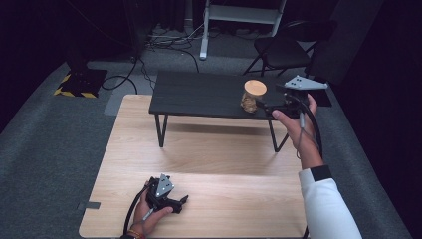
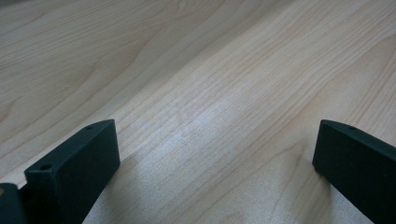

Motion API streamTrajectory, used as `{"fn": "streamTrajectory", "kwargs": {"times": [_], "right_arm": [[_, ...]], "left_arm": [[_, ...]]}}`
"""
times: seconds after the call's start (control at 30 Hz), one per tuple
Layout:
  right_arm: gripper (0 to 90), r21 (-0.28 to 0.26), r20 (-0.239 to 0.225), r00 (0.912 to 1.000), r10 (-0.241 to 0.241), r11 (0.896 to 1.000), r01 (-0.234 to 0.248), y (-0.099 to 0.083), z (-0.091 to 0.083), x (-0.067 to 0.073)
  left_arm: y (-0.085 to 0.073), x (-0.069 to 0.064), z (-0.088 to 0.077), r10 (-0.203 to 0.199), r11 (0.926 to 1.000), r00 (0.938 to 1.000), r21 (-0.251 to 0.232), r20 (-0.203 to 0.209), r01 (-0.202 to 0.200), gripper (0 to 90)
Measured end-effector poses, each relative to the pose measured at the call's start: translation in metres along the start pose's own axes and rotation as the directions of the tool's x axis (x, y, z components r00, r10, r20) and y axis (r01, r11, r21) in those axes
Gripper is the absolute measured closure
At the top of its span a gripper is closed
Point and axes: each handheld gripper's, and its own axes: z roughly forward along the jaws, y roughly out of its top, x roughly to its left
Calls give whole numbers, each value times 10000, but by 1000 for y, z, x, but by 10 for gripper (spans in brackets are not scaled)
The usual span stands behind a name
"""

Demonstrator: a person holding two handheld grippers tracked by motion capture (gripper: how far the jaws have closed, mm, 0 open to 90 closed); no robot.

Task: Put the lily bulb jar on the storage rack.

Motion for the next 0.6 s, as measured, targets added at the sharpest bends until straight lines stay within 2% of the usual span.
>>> {"fn": "streamTrajectory", "kwargs": {"times": [0.2,0.47,0.57,0.6], "right_arm": [[56,-468,-8,9999,-117,9988,117,-28,-26,7],[53,-808,99,9999,-90,9967,98,-65,-51,14],[45,-968,-112,9998,-174,9952,162,-85,-60,12],[45,-968,-112,9998,-174,9952,162,-85,-60,12]], "left_arm": [[0,0,0,0,10000,10000,-4,-5,0,5],[0,0,0,1,10000,10000,0,-12,-1,5],[0,0,0,2,10000,10000,4,-11,-2,5],[0,0,0,0,10000,10000,3,-11,0,5]]}}
